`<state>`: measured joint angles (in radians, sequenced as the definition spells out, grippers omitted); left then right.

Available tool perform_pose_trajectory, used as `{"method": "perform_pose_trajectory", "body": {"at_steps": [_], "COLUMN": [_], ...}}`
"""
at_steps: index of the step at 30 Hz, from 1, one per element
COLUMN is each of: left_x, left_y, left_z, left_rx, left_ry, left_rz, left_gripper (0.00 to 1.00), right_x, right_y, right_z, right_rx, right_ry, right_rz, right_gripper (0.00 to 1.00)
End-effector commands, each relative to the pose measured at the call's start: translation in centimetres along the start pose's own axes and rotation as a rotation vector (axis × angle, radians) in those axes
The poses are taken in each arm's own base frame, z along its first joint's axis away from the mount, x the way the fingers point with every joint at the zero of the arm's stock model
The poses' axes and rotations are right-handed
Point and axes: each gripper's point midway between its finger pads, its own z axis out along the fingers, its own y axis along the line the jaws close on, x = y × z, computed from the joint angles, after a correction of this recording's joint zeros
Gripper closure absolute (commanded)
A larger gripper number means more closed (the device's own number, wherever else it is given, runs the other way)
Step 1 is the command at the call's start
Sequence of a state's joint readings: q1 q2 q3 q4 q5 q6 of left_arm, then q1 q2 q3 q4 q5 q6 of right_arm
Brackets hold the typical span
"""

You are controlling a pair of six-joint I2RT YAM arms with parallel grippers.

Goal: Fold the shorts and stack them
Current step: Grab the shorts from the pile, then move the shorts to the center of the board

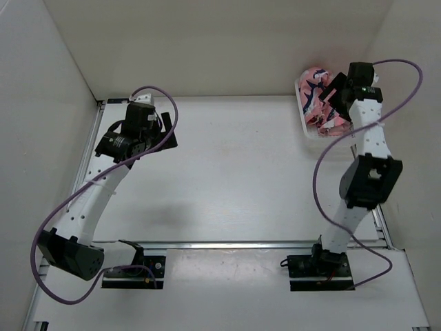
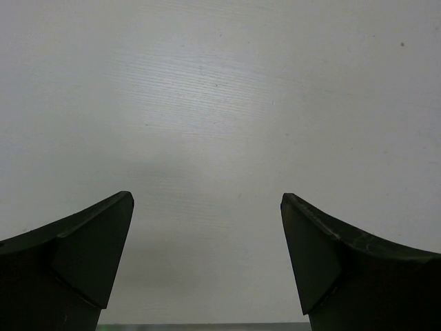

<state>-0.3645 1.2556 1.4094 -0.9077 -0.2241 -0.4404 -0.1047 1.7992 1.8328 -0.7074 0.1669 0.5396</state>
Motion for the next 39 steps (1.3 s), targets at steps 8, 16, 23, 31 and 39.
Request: {"method": "perform_pose_trajectory", "body": {"at_steps": [8,16,23,31,39], "left_x": [-1.8,-1.9,-2.0,-4.3,-6.9], "left_y": [-0.5,-0.9,-0.9,1.8,6.8], "left_z": [2.0,3.6,2.8,-1.2,-4.9], "left_rx": [-0.042,-0.057,-0.042,-0.126,-0.166], "left_ry": [-0.006,0.027,0.016,-0.103,-0.160], "left_rz": [0.026,0.044,0.039,-0.014,-0.235], "left_gripper": [0.00,0.00,0.00,0.00,0.00], "right_x": [-3.2,-3.9,-10.2,-11.6,-5.0], "right_y": [2.7,6.7,9.7,23.8,28.3], "right_z": [15.2,18.8,7.4,-21.2,-39.6], "right_rx": [-0.152,-0.366,-0.380,-0.969,-1.360], "right_ry": [0.048,0.017,-0.186,-0.400,-0.407], "right_rz": [0.062,0.138,0.073,-0.195,-0.275], "right_gripper": [0.19,0.66,1.00,1.00,1.00]}}
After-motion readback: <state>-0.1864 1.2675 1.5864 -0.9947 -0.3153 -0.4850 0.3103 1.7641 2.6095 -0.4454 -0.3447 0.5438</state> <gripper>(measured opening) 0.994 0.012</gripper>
